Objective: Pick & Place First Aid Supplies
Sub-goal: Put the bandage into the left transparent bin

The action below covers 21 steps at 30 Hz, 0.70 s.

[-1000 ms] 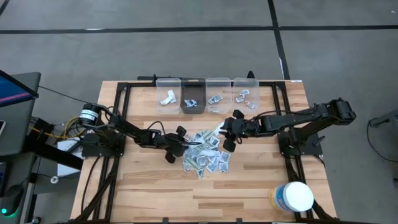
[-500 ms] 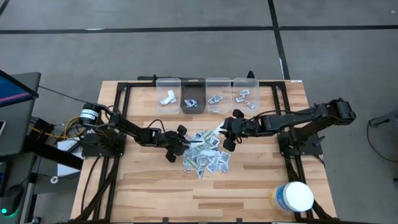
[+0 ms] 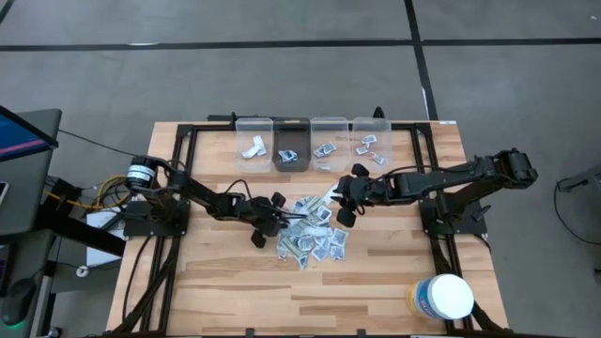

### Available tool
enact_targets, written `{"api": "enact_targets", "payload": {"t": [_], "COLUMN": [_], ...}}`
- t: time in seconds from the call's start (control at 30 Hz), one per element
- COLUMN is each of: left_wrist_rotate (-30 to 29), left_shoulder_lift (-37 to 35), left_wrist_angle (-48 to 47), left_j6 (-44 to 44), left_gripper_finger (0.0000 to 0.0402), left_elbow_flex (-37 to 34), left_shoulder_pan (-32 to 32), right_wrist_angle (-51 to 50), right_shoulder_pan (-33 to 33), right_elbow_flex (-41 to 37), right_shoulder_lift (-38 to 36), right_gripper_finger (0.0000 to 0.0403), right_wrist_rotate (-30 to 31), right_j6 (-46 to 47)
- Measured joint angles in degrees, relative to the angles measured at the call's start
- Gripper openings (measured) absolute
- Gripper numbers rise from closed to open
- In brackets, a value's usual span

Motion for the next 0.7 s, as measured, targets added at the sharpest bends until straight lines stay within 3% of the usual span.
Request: {"api": "enact_targets", "payload": {"t": [0.27, 0.7], "left_wrist_rotate": [-1.62, -9.29], "left_shoulder_lift": [-1.16, -3.11], "left_wrist_angle": [0.75, 0.58], "left_j6": [-0.37, 0.22], "left_gripper_finger": [0.0006, 0.0006], "left_elbow_flex": [-0.13, -0.31], "left_shoulder_pan": [-0.25, -3.14], "right_wrist_angle": [-0.29, 0.44], "right_shoulder_pan": [-0.16, -0.76], "right_elbow_flex": [-0.01, 0.00], "right_shoulder_lift": [0.00, -0.02], "right_gripper_finger": [0.0088, 0.0088], "right_wrist_rotate": [0.00, -0.12], "right_j6": [0.08, 0.10]}}
